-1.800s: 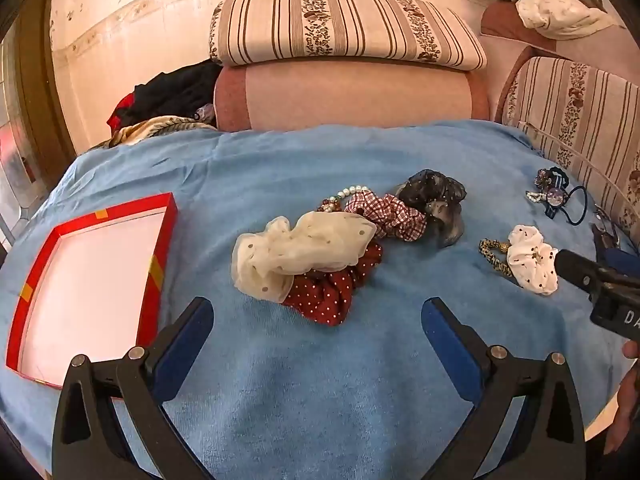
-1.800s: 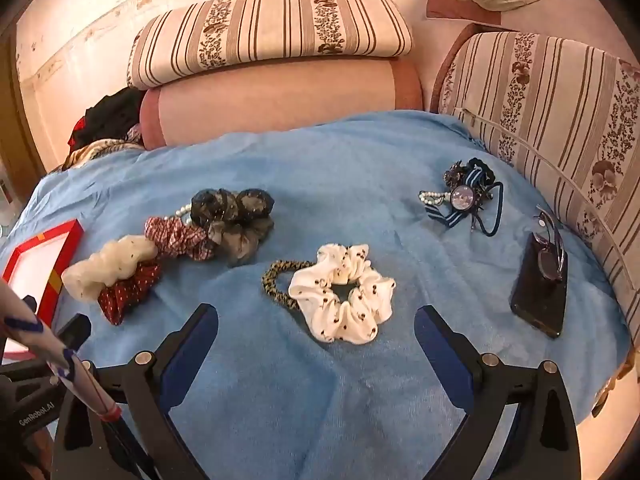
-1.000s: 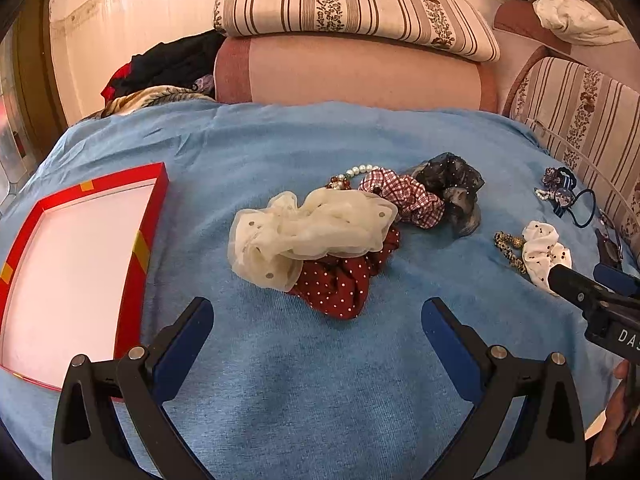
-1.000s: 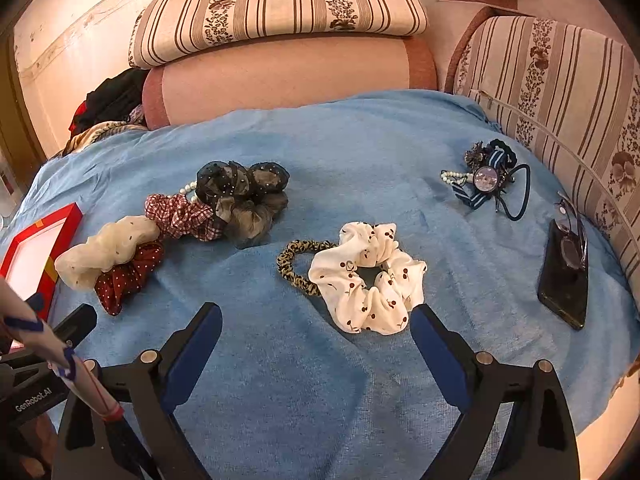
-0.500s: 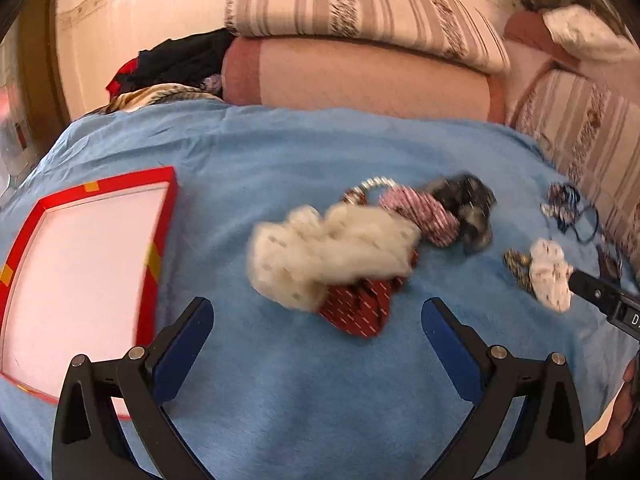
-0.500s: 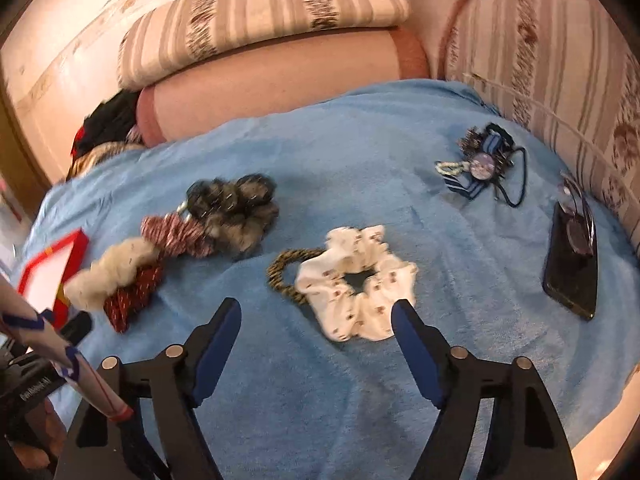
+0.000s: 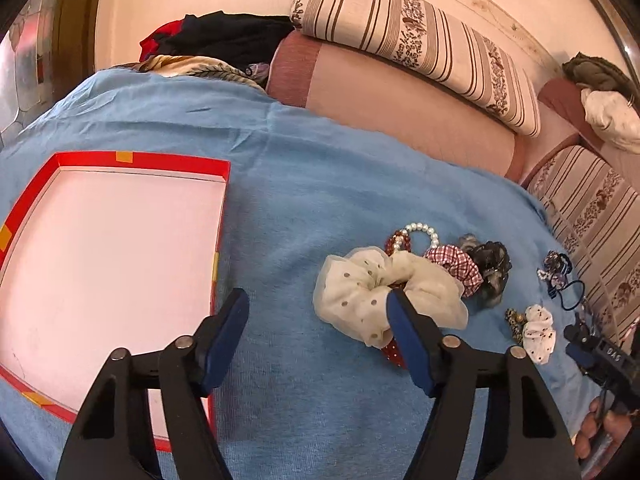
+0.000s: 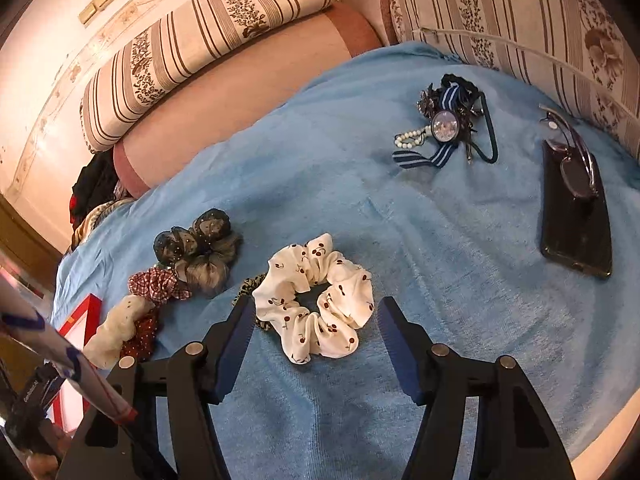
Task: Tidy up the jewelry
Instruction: 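Move the left tool toward the cream chiffon scrunchie, then grasp the cream chiffon scrunchie with the left tool while the right tool grasps the white cherry scrunchie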
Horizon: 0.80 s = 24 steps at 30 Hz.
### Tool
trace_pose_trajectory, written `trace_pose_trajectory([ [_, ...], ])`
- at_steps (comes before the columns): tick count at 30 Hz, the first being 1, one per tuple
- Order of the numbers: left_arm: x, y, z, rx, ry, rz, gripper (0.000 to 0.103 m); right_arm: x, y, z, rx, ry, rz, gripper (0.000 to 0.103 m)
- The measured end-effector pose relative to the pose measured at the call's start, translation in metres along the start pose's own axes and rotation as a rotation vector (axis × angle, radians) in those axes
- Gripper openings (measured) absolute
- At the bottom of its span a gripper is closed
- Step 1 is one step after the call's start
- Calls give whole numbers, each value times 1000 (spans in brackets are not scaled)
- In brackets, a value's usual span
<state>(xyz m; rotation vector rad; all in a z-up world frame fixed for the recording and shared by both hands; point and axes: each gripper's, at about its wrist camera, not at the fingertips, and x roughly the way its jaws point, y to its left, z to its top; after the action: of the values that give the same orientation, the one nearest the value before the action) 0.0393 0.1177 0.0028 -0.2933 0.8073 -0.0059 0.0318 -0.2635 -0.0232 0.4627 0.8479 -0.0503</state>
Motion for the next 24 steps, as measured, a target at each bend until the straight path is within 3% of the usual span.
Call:
trace_pose_trajectory([
  [6,12,-19,-8,77,40,-69,50,2,11,-2,-42,-8,1,68],
  [15,28,-75,-19,321,32,-92,50,3,12,-4,-70,-18,-20,68],
  [20,57,-86,-17,361,75,-78,49,4,7,-3,-54,-15,-24,68],
  [21,62,-88,-17,368,80,-71,47,5,7,-3,-52,-12,-23,68],
  [23,72,-91,-19,397,82,-60,17,6,8,-3,-54,-10,-23,68],
  [24,74,-92,-20,403,87,-57,14,6,8,-3,-55,-9,-24,68],
])
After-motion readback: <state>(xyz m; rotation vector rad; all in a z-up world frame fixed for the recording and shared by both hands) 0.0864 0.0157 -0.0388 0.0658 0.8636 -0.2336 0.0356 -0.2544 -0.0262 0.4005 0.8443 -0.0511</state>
